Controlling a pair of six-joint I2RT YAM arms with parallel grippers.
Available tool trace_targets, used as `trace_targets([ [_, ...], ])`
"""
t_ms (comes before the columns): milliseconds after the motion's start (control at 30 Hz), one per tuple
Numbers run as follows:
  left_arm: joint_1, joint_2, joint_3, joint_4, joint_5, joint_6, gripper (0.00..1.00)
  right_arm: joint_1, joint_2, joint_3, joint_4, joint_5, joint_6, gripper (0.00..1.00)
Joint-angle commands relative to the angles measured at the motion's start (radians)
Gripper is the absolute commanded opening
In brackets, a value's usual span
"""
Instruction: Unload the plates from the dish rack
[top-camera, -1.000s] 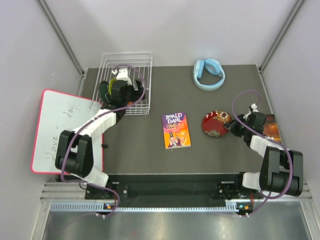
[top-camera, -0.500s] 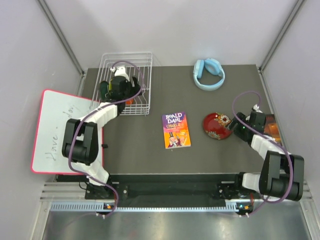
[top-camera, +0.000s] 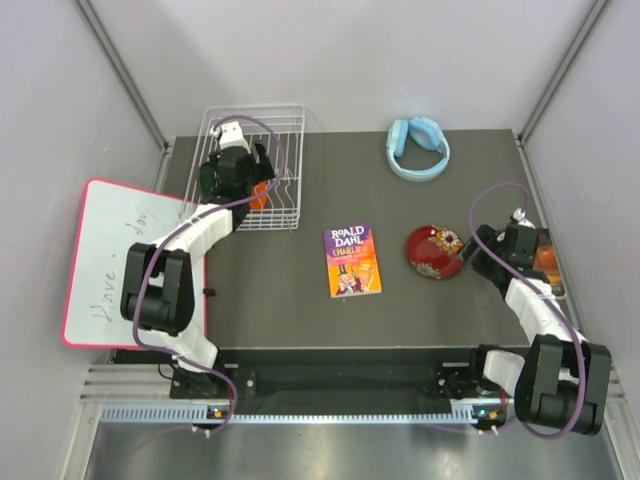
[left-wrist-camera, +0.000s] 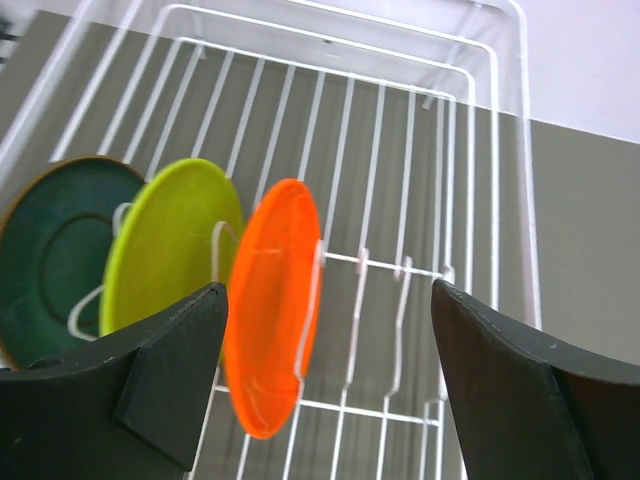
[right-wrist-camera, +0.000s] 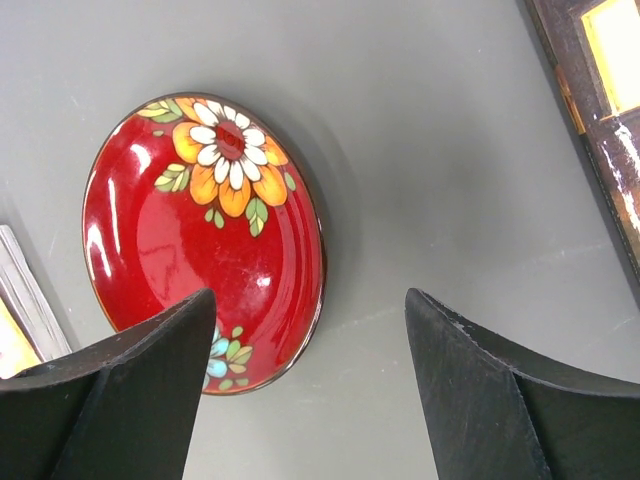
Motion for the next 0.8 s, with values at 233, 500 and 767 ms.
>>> trace_targets([
  [233,0.019,0.119,0.125,-0.043,-0.158,-0.019,0.82,-0.002,-0.032,0.028,-0.010,-0.023,-0.017,0.76],
  [500,0.025,0.204,0.160,-0.076,-0.167,-0.040,0.66,-0.002,0.002,0.020,0.019,-0.045,-0.015,0.76],
  [767,0.025,0.204,0.150,-0.086,-0.193,-0.054,0.24,-0.002,0.016,0.020,0.022,-0.045,-0.021,0.76],
])
